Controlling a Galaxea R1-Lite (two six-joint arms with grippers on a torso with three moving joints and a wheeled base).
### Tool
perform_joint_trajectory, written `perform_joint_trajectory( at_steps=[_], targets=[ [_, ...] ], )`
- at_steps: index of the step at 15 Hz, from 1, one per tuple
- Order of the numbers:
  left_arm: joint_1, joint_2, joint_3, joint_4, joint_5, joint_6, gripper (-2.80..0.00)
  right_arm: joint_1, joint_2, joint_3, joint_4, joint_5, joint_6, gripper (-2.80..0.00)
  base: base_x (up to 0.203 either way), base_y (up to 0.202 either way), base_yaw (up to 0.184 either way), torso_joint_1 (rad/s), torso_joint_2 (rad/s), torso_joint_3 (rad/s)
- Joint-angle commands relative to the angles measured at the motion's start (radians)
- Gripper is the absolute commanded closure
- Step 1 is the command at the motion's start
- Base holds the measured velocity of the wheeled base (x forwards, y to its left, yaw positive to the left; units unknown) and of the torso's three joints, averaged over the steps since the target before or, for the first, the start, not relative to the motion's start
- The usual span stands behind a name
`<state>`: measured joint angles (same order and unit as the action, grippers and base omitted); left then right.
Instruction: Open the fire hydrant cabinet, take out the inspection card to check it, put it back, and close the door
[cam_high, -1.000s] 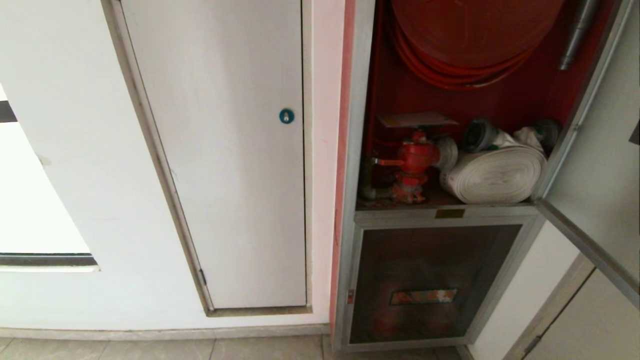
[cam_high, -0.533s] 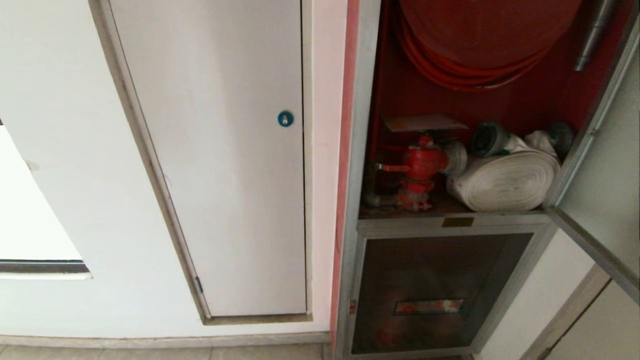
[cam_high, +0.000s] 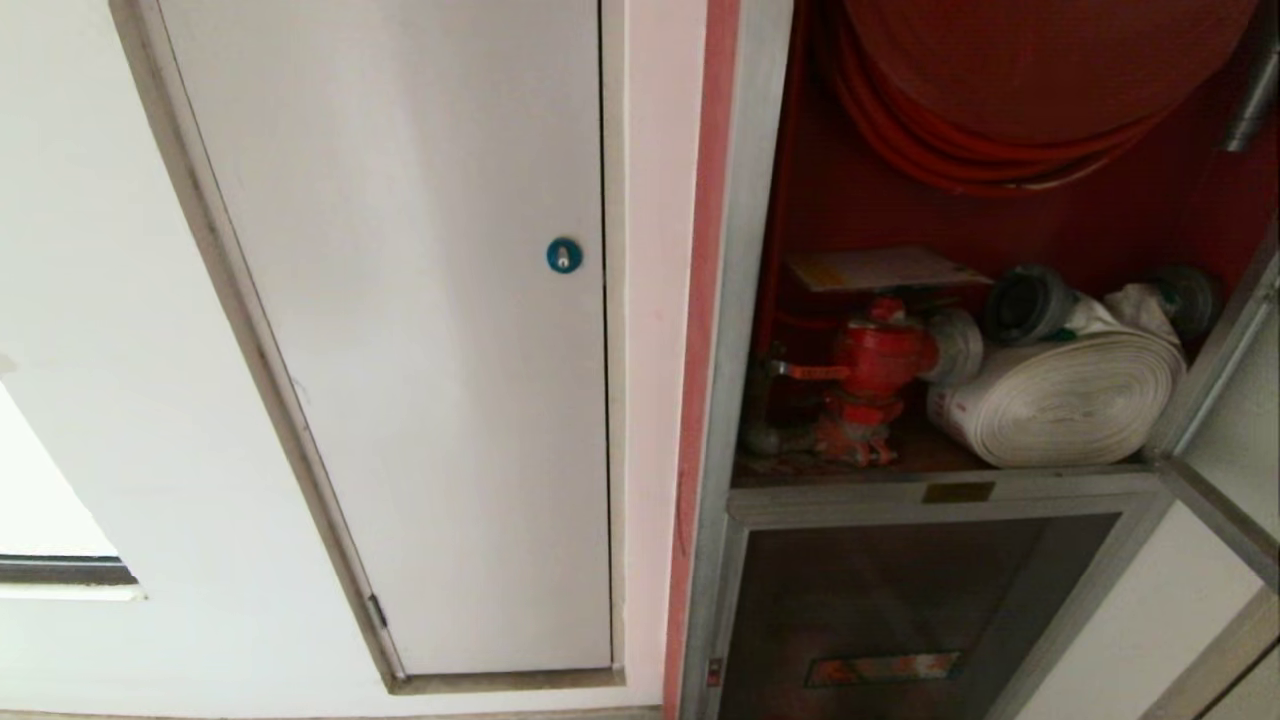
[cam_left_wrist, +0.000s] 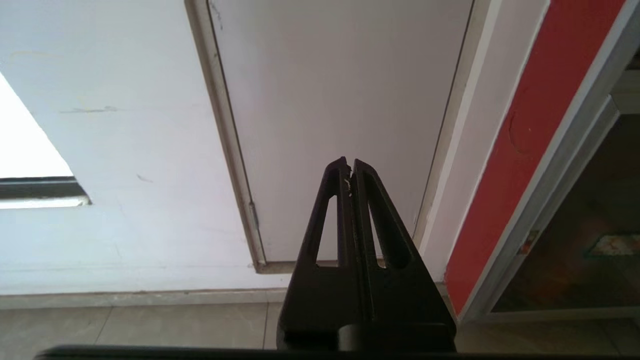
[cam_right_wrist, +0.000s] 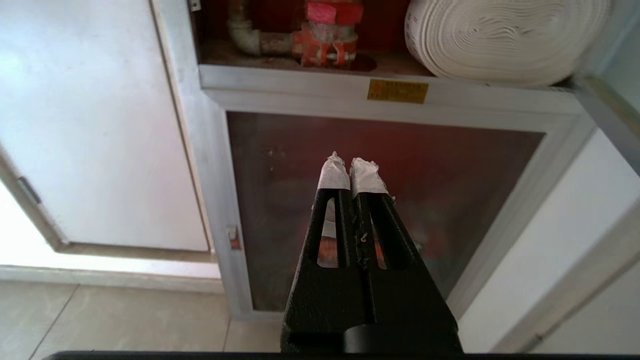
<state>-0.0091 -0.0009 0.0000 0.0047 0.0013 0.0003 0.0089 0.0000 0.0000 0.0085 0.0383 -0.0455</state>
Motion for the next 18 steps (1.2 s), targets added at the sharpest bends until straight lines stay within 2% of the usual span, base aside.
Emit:
perform_joint_trajectory(
  at_steps=[1, 18],
  targets=[
    [0.000, 0.001, 0.000, 0.000, 0.000, 0.000, 0.00, 0.000, 0.002, 0.002, -0.001, 0.001, 0.000, 0.00, 0.195, 0.000, -0.001, 0.002, 0.00, 0.007],
    [0.000, 0.001, 0.000, 0.000, 0.000, 0.000, 0.00, 0.000, 0.002, 0.002, -0.001, 0.002, 0.000, 0.00, 0.198, 0.000, 0.000, 0.002, 0.00, 0.002]
  ],
)
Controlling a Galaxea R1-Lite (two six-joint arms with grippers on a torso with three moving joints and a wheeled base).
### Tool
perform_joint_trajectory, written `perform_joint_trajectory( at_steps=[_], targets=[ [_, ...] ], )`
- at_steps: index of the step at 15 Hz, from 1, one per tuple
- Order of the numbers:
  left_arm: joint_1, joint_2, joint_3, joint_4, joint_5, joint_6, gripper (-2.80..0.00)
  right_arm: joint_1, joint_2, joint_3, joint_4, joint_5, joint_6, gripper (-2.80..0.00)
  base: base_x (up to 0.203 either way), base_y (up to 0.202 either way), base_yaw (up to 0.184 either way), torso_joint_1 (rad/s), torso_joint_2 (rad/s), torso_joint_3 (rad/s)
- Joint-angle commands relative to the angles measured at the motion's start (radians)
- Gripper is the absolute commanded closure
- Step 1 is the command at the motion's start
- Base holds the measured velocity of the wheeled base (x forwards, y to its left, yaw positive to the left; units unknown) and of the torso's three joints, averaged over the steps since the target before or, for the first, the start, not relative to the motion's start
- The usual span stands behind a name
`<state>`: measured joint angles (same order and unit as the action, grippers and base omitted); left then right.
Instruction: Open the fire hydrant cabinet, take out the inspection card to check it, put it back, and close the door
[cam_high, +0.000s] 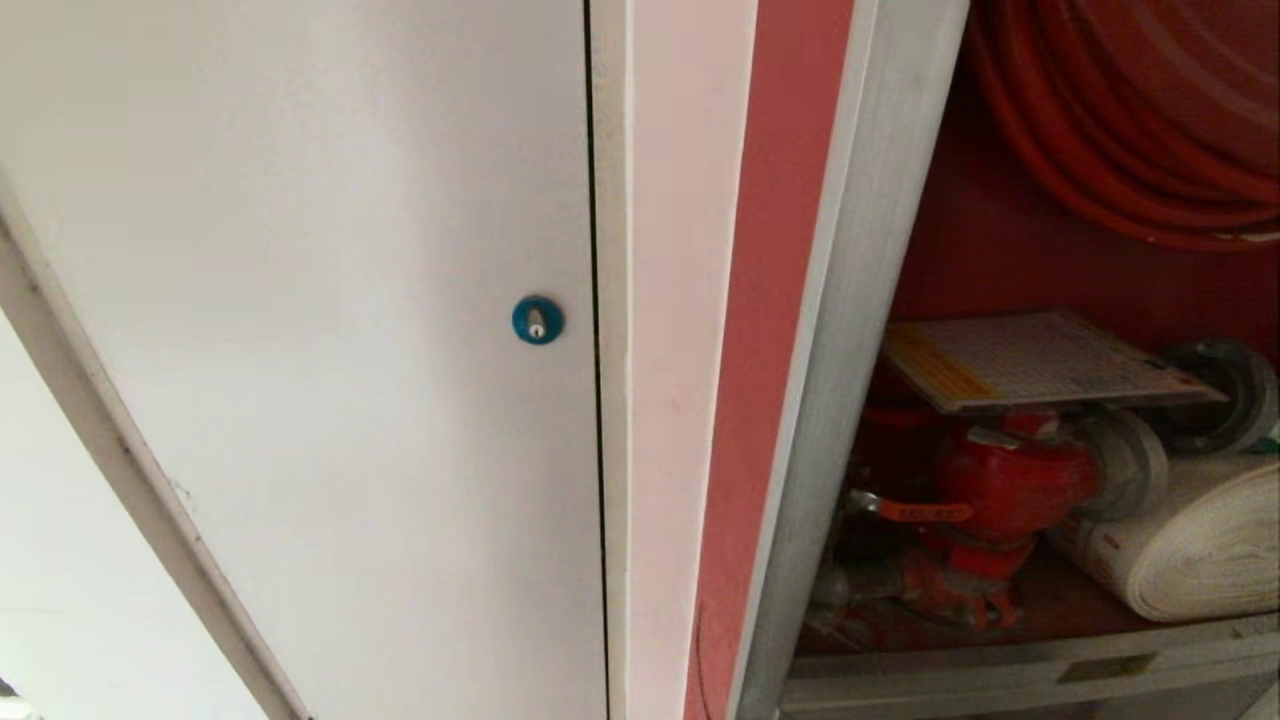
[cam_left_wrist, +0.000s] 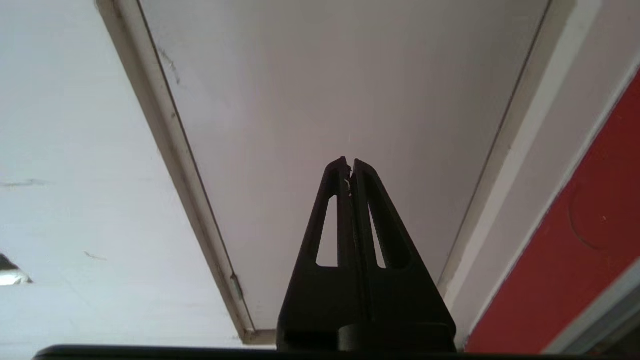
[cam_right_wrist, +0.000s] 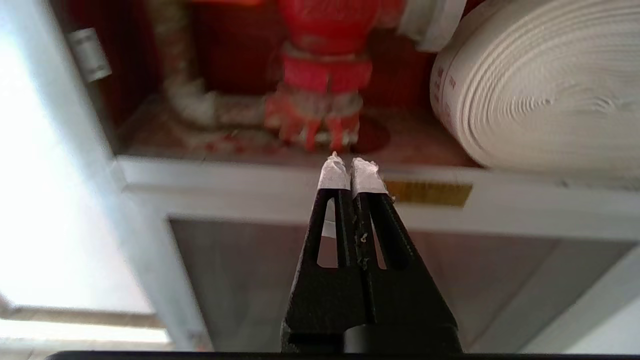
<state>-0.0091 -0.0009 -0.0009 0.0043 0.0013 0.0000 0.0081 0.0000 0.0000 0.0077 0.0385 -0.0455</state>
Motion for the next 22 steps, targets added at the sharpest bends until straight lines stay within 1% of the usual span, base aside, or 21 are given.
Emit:
perform_joint_trajectory(
  at_steps=[1, 3, 22],
  targets=[
    [0.000, 0.001, 0.001, 0.000, 0.000, 0.000, 0.00, 0.001, 0.002, 0.002, 0.001, 0.000, 0.000, 0.00, 0.187, 0.000, 0.000, 0.002, 0.00, 0.000],
    [0.000, 0.001, 0.001, 0.000, 0.000, 0.000, 0.00, 0.001, 0.002, 0.002, 0.000, 0.001, 0.000, 0.00, 0.102, 0.000, -0.002, 0.017, 0.01, 0.000],
    [0.000, 0.001, 0.001, 0.000, 0.000, 0.000, 0.00, 0.001, 0.002, 0.002, 0.000, 0.000, 0.000, 0.00, 0.000, 0.000, 0.000, 0.000, 0.00, 0.000]
  ],
)
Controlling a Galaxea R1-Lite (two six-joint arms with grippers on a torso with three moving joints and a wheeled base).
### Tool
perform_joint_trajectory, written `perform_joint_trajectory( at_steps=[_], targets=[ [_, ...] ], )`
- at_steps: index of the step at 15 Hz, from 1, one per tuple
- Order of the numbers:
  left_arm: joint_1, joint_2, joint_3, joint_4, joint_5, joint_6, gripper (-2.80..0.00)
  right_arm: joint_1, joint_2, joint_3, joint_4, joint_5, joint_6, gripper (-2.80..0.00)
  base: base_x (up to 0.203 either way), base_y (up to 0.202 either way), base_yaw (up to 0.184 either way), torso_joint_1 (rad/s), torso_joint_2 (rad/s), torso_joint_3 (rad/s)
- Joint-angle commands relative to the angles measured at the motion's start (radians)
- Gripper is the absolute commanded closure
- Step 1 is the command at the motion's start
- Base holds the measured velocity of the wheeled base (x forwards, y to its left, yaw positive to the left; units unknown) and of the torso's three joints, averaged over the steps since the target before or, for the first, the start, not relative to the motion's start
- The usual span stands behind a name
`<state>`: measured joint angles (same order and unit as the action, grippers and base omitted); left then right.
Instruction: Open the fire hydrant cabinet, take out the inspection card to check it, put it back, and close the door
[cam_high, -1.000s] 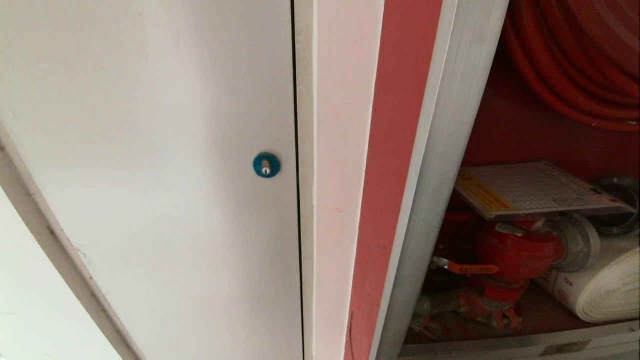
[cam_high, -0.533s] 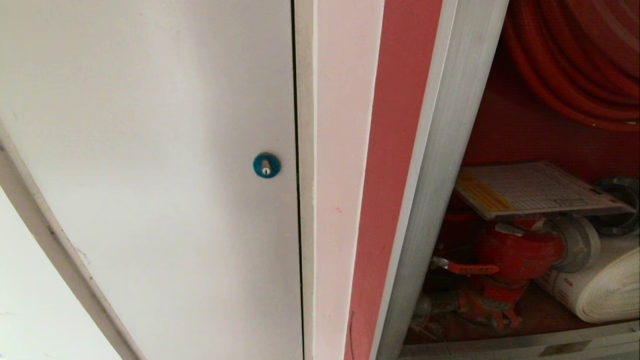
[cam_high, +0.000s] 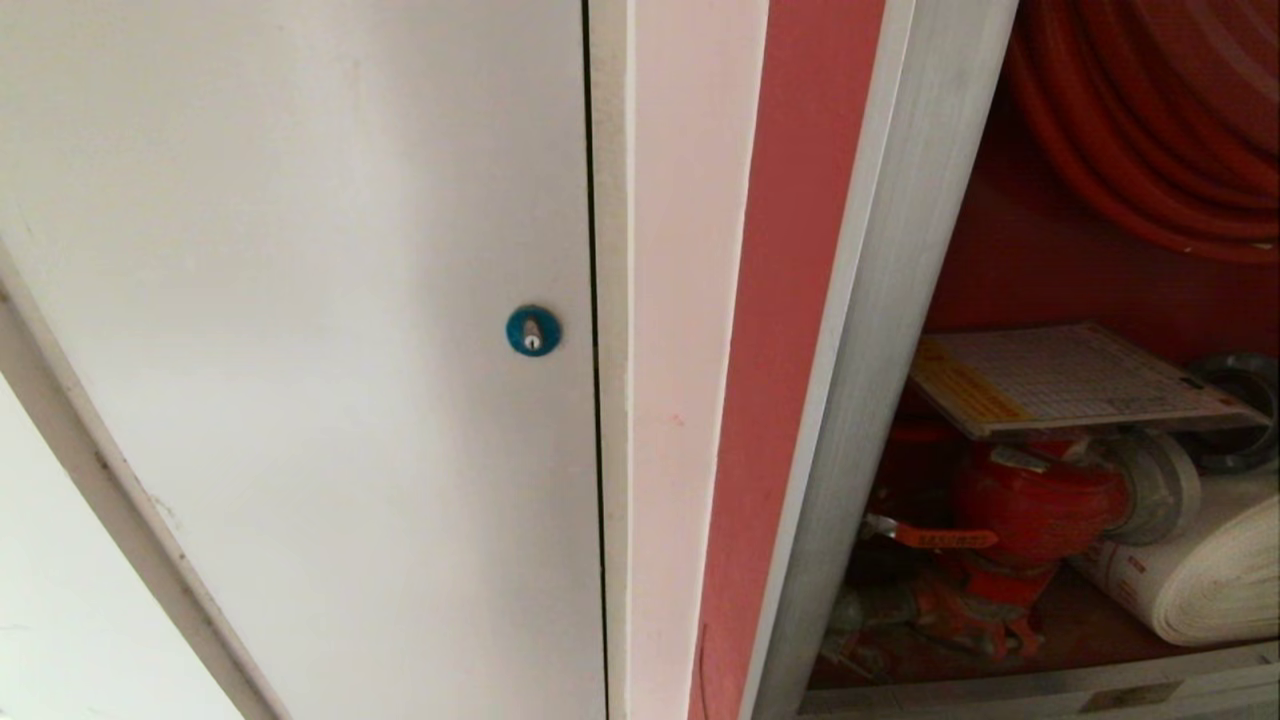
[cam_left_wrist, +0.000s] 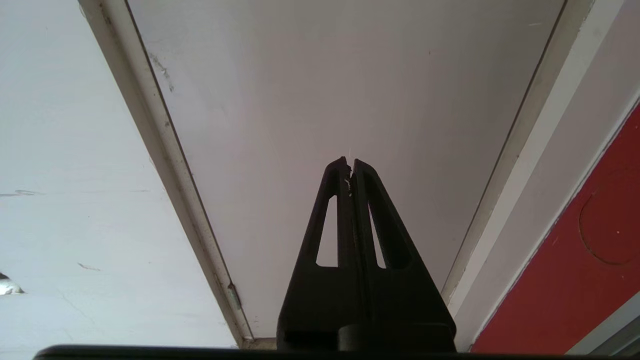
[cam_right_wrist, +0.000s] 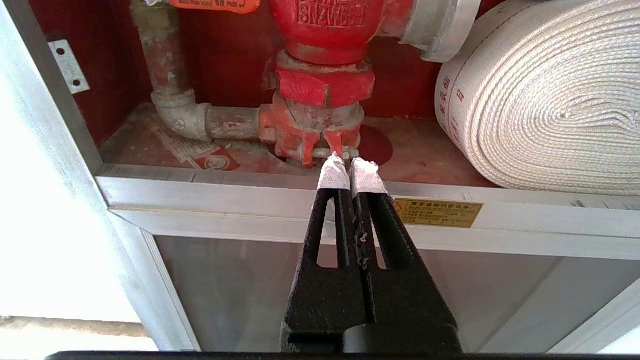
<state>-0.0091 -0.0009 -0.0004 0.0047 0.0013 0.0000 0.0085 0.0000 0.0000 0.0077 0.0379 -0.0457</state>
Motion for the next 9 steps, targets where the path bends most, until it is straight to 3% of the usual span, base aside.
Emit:
perform_joint_trajectory(
  at_steps=[1, 4, 6, 9],
  targets=[
    [0.000, 0.001, -0.001, 0.000, 0.000, 0.000, 0.00, 0.001, 0.002, 0.002, 0.000, 0.000, 0.000, 0.00, 0.000, 0.000, 0.000, 0.000, 0.00, 0.000],
    [0.000, 0.001, 0.000, 0.000, 0.001, 0.000, 0.00, 0.001, 0.002, -0.016, 0.019, -0.002, 0.000, 0.00, 0.000, 0.000, 0.000, 0.000, 0.00, 0.000],
    [0.000, 0.001, -0.001, 0.000, 0.000, 0.000, 0.00, 0.001, 0.030, -0.112, 0.061, 0.002, 0.014, 0.00, 0.000, 0.000, 0.000, 0.000, 0.00, 0.000],
    [0.000, 0.001, 0.000, 0.000, 0.000, 0.000, 0.00, 0.001, 0.210, -0.333, 0.124, 0.058, 0.163, 0.00, 0.000, 0.000, 0.000, 0.000, 0.00, 0.000]
  ],
)
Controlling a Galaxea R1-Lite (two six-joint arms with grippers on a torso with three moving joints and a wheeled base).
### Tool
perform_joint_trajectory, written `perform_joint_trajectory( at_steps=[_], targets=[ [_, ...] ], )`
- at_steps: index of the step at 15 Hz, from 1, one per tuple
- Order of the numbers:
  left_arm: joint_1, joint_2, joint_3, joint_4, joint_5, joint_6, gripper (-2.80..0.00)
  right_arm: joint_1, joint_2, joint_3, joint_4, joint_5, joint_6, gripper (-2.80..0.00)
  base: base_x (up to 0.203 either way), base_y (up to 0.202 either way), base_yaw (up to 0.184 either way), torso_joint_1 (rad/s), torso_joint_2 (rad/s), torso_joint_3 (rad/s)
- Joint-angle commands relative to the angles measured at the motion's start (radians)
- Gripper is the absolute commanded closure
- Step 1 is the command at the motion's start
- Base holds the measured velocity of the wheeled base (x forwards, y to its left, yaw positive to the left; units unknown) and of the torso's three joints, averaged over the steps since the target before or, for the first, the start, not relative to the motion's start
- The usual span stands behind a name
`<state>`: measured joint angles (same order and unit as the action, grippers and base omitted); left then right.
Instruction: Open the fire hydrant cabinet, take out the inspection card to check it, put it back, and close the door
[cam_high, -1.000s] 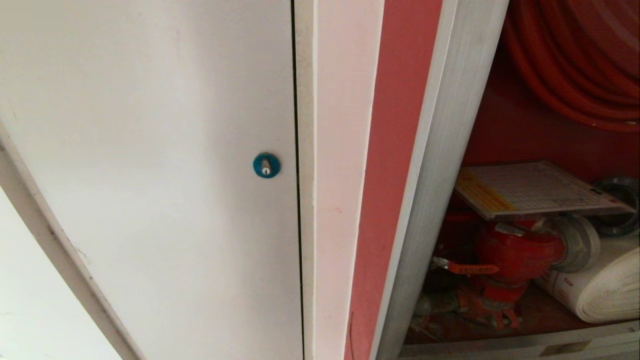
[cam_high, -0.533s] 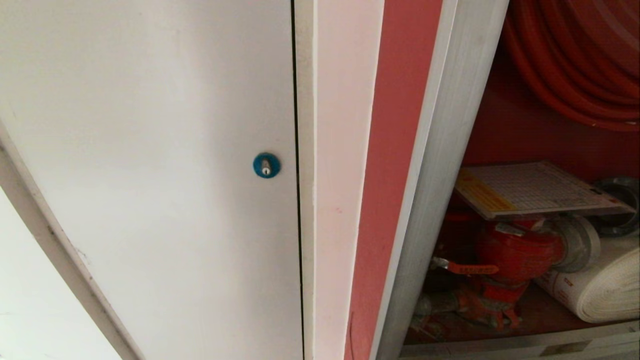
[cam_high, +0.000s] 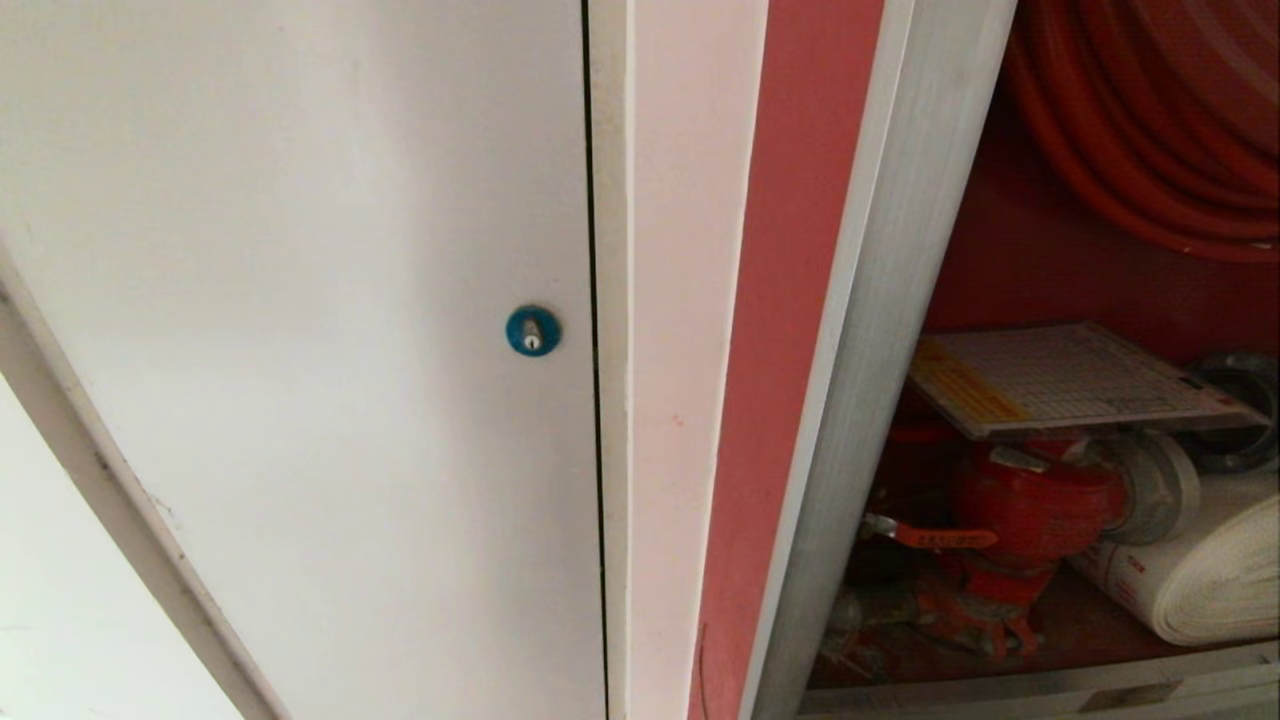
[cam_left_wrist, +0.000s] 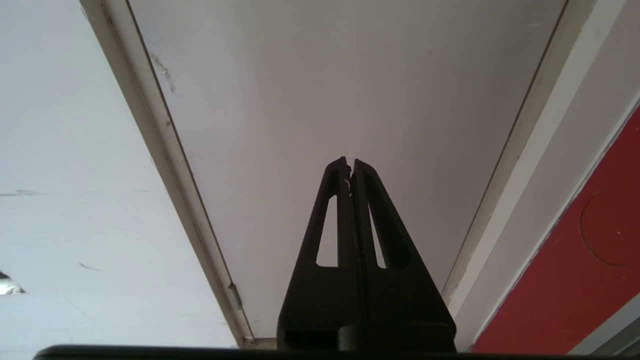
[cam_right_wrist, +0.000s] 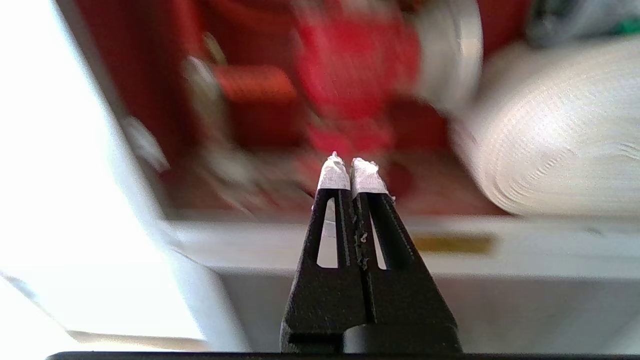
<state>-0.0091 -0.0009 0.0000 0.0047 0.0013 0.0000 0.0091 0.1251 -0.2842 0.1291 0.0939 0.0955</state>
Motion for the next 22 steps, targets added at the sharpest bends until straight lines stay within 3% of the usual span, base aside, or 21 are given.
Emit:
perform_joint_trajectory(
  at_steps=[1, 5, 9, 11, 15, 18, 19, 22],
  targets=[
    [0.000, 0.001, -0.001, 0.000, 0.000, 0.000, 0.00, 0.001, 0.154, -0.111, 0.013, 0.024, 0.102, 0.00, 0.000, 0.000, 0.000, 0.000, 0.00, 0.000],
    [0.000, 0.001, 0.000, 0.000, 0.000, 0.000, 0.00, 0.002, 0.437, -0.287, 0.044, 0.082, 0.582, 0.00, 0.000, 0.000, 0.000, 0.000, 0.00, 0.000],
    [0.000, 0.001, 0.000, 0.000, 0.000, 0.000, 0.00, 0.022, 0.673, -0.372, 0.050, 0.122, 0.928, 0.00, 0.000, 0.000, 0.000, 0.000, 0.00, 0.000],
    [0.000, 0.001, -0.001, 0.000, 0.000, 0.000, 0.00, 0.043, 0.765, -0.430, 0.054, 0.157, 1.026, 0.00, 0.000, 0.000, 0.000, 0.000, 0.00, 0.000],
    [0.000, 0.001, -0.001, 0.000, 0.000, 0.000, 0.00, 0.116, 0.899, -0.516, 0.112, 0.206, 1.083, 0.00, 0.000, 0.000, 0.000, 0.000, 0.00, 0.000],
    [0.000, 0.001, 0.000, 0.000, 0.000, 0.000, 0.00, 0.163, 0.874, -0.544, 0.116, 0.203, 1.091, 0.00, 0.000, 0.000, 0.000, 0.000, 0.00, 0.000],
    [0.000, 0.001, -0.001, 0.000, 0.000, 0.000, 0.00, 0.168, 0.862, -0.552, 0.119, 0.202, 1.092, -2.80, 0.000, 0.000, 0.000, 0.000, 0.00, 0.000],
    [0.000, 0.001, 0.000, 0.000, 0.000, 0.000, 0.00, 0.215, 0.835, -0.555, 0.114, 0.186, 1.091, -2.80, 0.000, 0.000, 0.000, 0.000, 0.00, 0.000]
  ],
)
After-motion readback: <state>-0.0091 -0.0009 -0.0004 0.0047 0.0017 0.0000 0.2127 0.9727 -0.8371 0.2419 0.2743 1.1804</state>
